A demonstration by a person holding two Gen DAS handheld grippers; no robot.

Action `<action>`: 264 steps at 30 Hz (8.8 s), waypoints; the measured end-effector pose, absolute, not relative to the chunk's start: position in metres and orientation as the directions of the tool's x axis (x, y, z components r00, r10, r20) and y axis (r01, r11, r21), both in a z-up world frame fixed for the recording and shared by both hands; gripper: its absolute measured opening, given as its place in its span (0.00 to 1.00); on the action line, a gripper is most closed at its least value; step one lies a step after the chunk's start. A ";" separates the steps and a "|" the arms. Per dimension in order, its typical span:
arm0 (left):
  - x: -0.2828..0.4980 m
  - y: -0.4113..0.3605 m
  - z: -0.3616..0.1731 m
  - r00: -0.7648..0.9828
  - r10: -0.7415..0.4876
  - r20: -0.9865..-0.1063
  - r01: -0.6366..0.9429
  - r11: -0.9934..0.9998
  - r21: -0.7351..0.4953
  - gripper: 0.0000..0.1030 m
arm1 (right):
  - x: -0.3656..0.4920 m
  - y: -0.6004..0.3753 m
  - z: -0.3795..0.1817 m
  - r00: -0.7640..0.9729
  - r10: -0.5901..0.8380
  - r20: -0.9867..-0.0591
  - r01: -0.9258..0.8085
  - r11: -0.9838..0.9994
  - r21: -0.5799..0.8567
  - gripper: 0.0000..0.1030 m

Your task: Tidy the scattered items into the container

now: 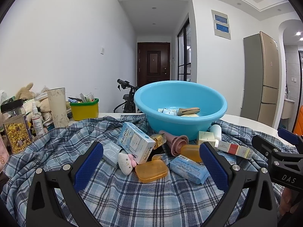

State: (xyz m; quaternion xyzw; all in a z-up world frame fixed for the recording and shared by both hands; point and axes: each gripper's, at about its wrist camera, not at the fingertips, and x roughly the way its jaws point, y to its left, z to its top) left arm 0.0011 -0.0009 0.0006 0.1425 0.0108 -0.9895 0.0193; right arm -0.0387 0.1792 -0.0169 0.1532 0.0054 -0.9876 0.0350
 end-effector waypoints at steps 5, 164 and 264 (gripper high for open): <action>0.001 0.000 0.000 -0.959 -0.033 -0.281 0.038 -0.999 -0.012 1.00 | -0.039 0.180 -0.017 -0.951 -0.065 -0.304 0.067 -0.998 0.002 1.00; -0.127 0.000 0.051 -0.690 0.132 -0.712 -0.185 -0.983 -0.002 0.87 | -0.199 0.224 -0.015 -0.405 -0.415 -0.815 0.268 -0.906 0.328 0.74; -0.138 -0.049 0.026 -0.456 0.311 -0.834 -0.311 -0.934 -0.179 0.24 | -0.153 0.193 -0.032 -0.449 -0.351 -0.822 0.394 -0.903 0.171 0.53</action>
